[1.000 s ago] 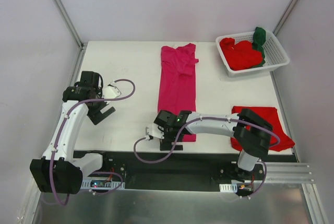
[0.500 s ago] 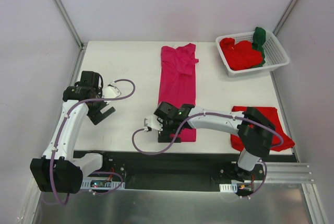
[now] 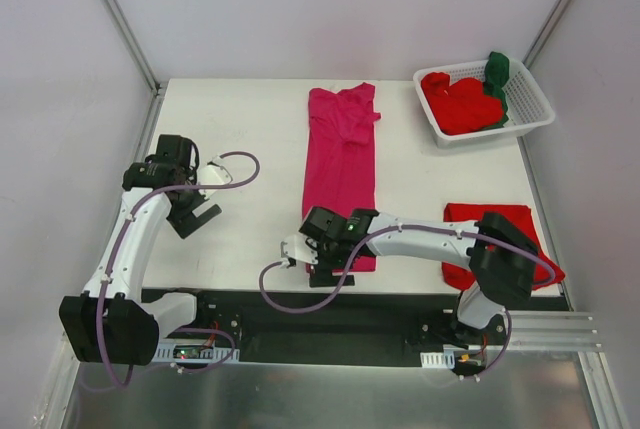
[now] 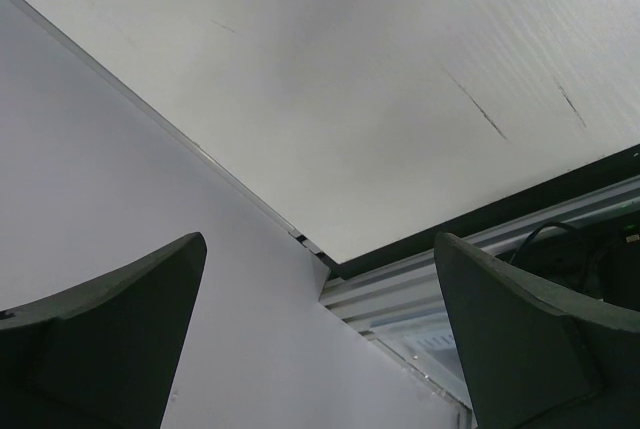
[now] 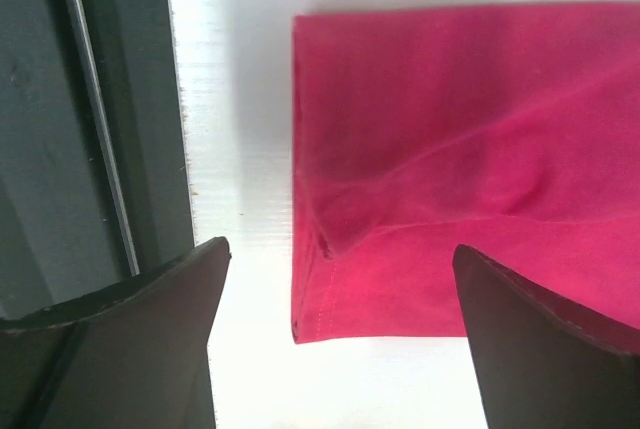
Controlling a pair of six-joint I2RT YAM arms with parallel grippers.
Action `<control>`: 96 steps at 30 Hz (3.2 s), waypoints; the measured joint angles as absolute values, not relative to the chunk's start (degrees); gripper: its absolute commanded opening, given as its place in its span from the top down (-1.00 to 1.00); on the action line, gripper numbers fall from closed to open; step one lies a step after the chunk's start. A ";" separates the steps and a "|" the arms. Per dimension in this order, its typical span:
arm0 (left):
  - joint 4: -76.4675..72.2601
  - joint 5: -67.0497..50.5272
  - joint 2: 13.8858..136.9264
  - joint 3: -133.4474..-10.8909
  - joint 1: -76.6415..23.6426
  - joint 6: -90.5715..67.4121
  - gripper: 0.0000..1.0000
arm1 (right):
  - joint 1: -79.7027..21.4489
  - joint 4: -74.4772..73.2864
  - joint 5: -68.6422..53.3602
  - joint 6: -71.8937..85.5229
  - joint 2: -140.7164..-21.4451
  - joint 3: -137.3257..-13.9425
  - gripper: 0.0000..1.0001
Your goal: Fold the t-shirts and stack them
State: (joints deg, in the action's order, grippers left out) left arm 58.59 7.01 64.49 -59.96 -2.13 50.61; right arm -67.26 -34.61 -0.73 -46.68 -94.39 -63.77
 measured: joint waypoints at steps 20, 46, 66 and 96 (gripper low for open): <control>58.00 7.88 65.17 -59.96 -1.39 50.61 -0.98 | -67.92 -31.33 -0.93 -46.54 -95.42 -60.40 -0.92; 56.69 7.94 68.99 -61.23 -1.02 50.63 -0.99 | -64.58 -28.42 -1.72 -47.97 -100.40 -62.37 -0.80; 56.21 7.94 69.12 -61.80 -1.02 50.61 -0.99 | -65.54 -25.80 3.60 -48.34 -99.09 -60.73 -0.78; 56.21 7.94 67.16 -61.56 -1.02 50.61 -0.99 | -67.22 -35.14 -3.07 -46.13 -98.06 -65.73 -0.84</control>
